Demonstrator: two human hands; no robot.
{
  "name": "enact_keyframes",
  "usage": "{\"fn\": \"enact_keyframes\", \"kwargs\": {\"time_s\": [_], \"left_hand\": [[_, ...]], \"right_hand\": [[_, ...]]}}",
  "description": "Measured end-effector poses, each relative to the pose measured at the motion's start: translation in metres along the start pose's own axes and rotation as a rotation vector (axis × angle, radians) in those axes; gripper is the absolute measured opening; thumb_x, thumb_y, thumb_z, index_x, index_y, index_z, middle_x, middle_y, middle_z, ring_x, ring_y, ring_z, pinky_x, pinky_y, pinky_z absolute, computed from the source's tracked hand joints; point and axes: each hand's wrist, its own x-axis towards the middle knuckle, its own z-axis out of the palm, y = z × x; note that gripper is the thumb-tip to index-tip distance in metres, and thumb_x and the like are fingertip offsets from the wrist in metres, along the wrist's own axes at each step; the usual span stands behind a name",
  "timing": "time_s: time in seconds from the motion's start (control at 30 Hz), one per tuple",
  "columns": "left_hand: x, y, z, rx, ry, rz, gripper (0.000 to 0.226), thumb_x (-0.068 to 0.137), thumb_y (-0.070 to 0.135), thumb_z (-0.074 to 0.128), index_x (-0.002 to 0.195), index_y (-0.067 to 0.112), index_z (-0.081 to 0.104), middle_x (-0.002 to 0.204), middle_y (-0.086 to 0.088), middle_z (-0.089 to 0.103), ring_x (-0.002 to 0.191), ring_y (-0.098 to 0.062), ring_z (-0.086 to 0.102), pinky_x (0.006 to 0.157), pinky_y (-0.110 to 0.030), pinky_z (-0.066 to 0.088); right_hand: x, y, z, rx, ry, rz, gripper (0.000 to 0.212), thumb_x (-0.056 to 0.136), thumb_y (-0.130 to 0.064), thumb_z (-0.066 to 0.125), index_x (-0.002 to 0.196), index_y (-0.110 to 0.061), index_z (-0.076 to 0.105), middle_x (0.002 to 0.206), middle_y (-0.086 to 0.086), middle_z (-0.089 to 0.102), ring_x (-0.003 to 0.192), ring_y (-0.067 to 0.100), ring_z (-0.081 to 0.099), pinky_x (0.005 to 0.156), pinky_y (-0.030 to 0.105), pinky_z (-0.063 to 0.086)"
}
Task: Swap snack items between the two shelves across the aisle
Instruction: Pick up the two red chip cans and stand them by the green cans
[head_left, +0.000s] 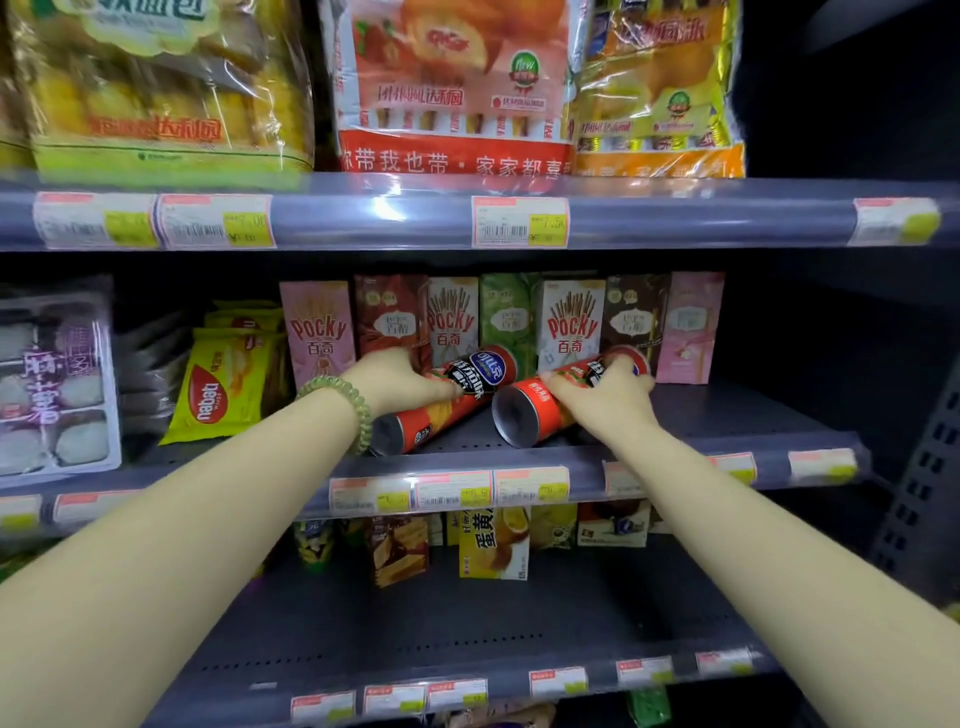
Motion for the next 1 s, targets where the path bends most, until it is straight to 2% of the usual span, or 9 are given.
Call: {"fn": "enact_keyframes", "kwargs": {"time_s": [0.1, 0.2, 0.3, 0.43, 0.53, 0.63, 0.77, 0.93, 1.0], "left_hand": [[-0.002, 0.000, 0.010, 0.033, -0.019, 0.007, 0.081, 0.077, 0.061, 0.068, 0.137, 0.009, 0.051, 0.134, -0.010, 0.060, 0.118, -0.028, 0.058, 0.093, -0.030, 0.046], [-0.002, -0.003, 0.011, 0.019, 0.045, 0.049, 0.073, 0.077, 0.059, 0.069, 0.131, 0.011, 0.057, 0.126, -0.008, 0.065, 0.111, -0.026, 0.062, 0.090, -0.031, 0.050], [-0.006, -0.007, 0.013, -0.101, 0.124, 0.055, 0.069, 0.078, 0.058, 0.068, 0.129, 0.013, 0.058, 0.123, -0.007, 0.066, 0.109, -0.026, 0.063, 0.090, -0.032, 0.052], [-0.012, -0.007, 0.017, -0.182, 0.206, 0.077, 0.071, 0.078, 0.061, 0.066, 0.132, 0.016, 0.056, 0.124, -0.006, 0.065, 0.109, -0.025, 0.063, 0.088, -0.033, 0.052], [-0.015, -0.007, 0.020, -0.176, 0.223, 0.091, 0.070, 0.076, 0.063, 0.066, 0.131, 0.020, 0.057, 0.122, -0.003, 0.067, 0.107, -0.024, 0.065, 0.084, -0.032, 0.053], [-0.017, -0.008, 0.022, -0.165, 0.258, 0.090, 0.069, 0.077, 0.065, 0.063, 0.131, 0.024, 0.055, 0.120, -0.002, 0.068, 0.107, -0.026, 0.065, 0.084, -0.035, 0.054], [-0.022, -0.013, 0.025, -0.196, 0.328, 0.114, 0.067, 0.078, 0.066, 0.060, 0.132, 0.026, 0.053, 0.119, -0.001, 0.068, 0.105, -0.025, 0.065, 0.081, -0.034, 0.053], [-0.029, -0.013, 0.030, -0.274, 0.408, 0.118, 0.068, 0.078, 0.063, 0.064, 0.135, 0.028, 0.051, 0.118, 0.003, 0.067, 0.106, -0.022, 0.065, 0.081, -0.034, 0.052], [-0.032, -0.013, 0.029, -0.333, 0.428, 0.115, 0.065, 0.079, 0.059, 0.066, 0.133, 0.027, 0.052, 0.109, 0.006, 0.065, 0.099, -0.018, 0.064, 0.078, -0.030, 0.050]], "right_hand": [[0.000, -0.004, 0.007, 0.043, -0.016, 0.031, 0.082, 0.080, -0.051, 0.069, 0.144, -0.014, 0.034, 0.146, 0.021, 0.026, 0.116, 0.042, 0.053, 0.098, 0.037, 0.043], [0.003, -0.008, 0.013, 0.092, -0.015, 0.051, 0.074, 0.079, -0.045, 0.070, 0.142, -0.019, 0.040, 0.142, 0.021, 0.030, 0.098, 0.038, 0.057, 0.095, 0.042, 0.051], [0.005, -0.010, 0.018, 0.189, 0.014, 0.115, 0.069, 0.079, -0.039, 0.072, 0.140, -0.018, 0.046, 0.140, 0.021, 0.027, 0.085, 0.031, 0.049, 0.093, 0.047, 0.053], [0.008, -0.018, 0.029, 0.217, 0.075, 0.192, 0.084, 0.068, -0.057, 0.076, 0.132, -0.012, 0.045, 0.136, 0.020, 0.026, 0.103, 0.041, 0.051, 0.097, 0.048, 0.049], [0.009, -0.026, 0.035, 0.195, 0.091, 0.228, 0.088, 0.071, -0.049, 0.077, 0.137, -0.011, 0.033, 0.139, 0.023, 0.023, 0.115, 0.046, 0.049, 0.099, 0.044, 0.047], [0.007, -0.028, 0.034, 0.233, 0.072, 0.241, 0.086, 0.077, -0.038, 0.076, 0.143, -0.012, 0.028, 0.142, 0.024, 0.024, 0.113, 0.044, 0.051, 0.094, 0.038, 0.046], [0.000, -0.023, 0.032, 0.309, 0.135, 0.199, 0.077, 0.076, -0.037, 0.078, 0.140, -0.017, 0.042, 0.142, 0.021, 0.031, 0.111, 0.040, 0.055, 0.092, 0.036, 0.045], [-0.007, -0.017, 0.037, 0.476, 0.214, 0.135, 0.087, 0.071, -0.033, 0.082, 0.146, -0.020, 0.041, 0.142, 0.015, 0.039, 0.092, 0.024, 0.050, 0.083, 0.032, 0.044], [-0.008, -0.016, 0.037, 0.527, 0.227, 0.101, 0.090, 0.070, -0.030, 0.083, 0.147, -0.021, 0.038, 0.143, 0.012, 0.041, 0.092, 0.020, 0.049, 0.083, 0.032, 0.044]]}}
